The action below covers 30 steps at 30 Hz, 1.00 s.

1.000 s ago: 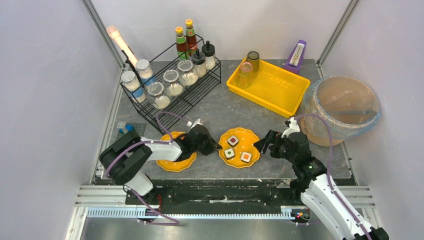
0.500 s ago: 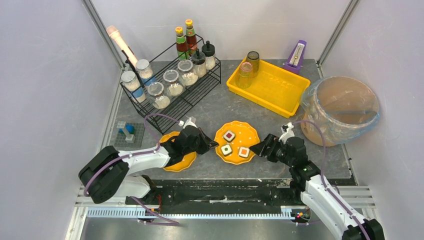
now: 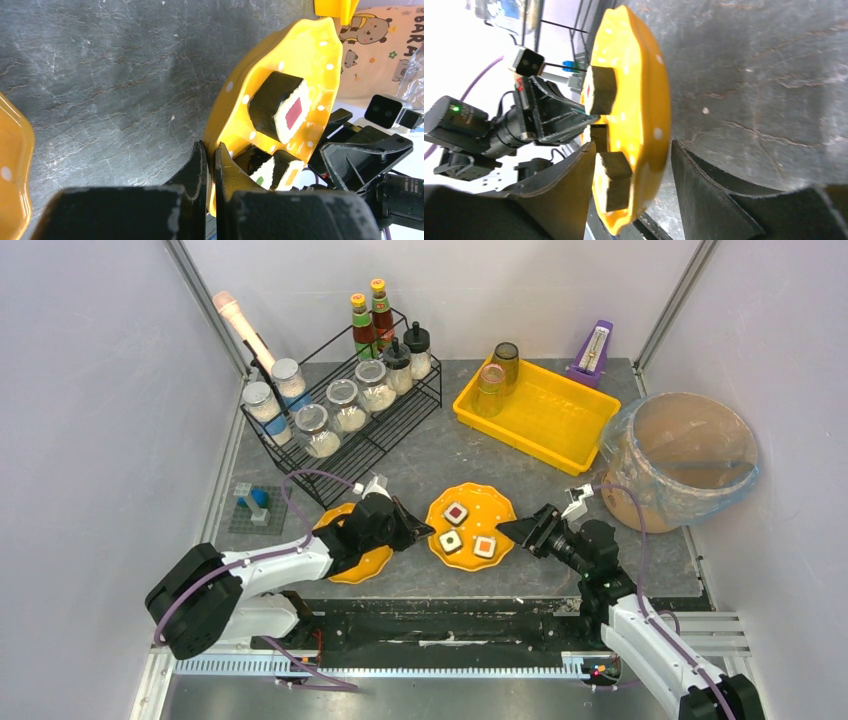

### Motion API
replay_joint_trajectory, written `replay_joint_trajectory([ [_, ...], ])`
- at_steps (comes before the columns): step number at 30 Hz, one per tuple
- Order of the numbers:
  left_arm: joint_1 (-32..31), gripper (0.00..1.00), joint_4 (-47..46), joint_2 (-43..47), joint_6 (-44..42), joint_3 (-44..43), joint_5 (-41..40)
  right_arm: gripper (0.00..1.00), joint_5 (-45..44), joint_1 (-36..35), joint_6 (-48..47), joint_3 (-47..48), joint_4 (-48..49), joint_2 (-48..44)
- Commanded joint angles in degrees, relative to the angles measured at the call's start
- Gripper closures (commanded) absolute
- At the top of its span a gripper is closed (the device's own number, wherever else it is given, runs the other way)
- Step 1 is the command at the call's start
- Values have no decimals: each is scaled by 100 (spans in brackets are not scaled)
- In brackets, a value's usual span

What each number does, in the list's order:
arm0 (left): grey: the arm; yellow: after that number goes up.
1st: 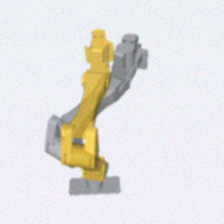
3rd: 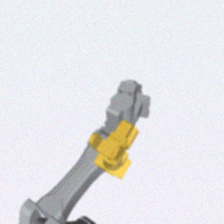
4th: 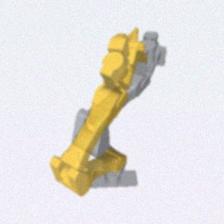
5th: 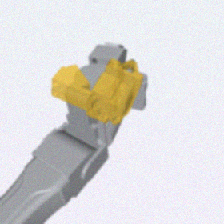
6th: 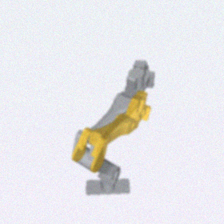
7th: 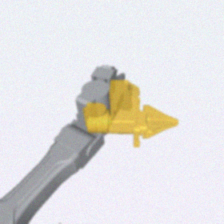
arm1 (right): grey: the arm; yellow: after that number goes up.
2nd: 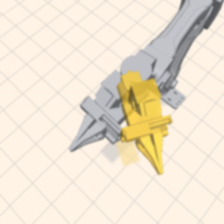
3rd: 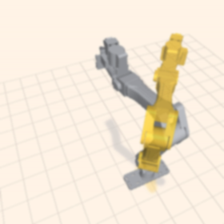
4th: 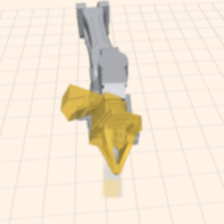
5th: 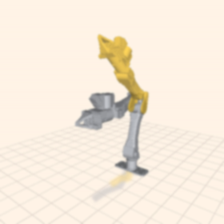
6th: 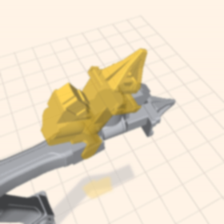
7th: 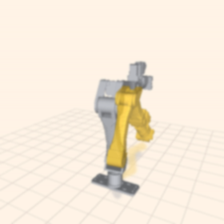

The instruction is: Clear the kitchen counter

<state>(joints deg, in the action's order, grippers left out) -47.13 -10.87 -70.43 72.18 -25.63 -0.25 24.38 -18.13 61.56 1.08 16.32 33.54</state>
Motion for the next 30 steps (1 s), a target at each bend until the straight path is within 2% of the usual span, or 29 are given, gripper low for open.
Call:
replay_joint_trajectory([
  [1, -111, 98, -1021, 371, 507, -468, 220, 42, 196, 20, 322, -31, 841, 127],
  [8, -193, 98, -1015, 499, 545, -555, 170, 49, 222, 21, 363, -28, 894, 197],
  [18, -278, 98, -916, 780, 586, -657, 92, 53, 265, 25, 399, -82, 897, 145],
  [20, -296, 98, -811, 827, 614, -679, 95, 64, 277, 20, 424, -82, 902, 117],
  [23, -303, 97, -423, 909, 500, -790, 100, 86, 283, 20, 491, -59, 880, 26],
  [25, -305, 88, -49, 1005, 290, -864, 48, 98, 239, 20, 526, 67, 754, -40],
  [30, -292, 54, 1125, 1355, -823, -1243, -440, 100, 65, 21, 657, 578, 215, -165],
])
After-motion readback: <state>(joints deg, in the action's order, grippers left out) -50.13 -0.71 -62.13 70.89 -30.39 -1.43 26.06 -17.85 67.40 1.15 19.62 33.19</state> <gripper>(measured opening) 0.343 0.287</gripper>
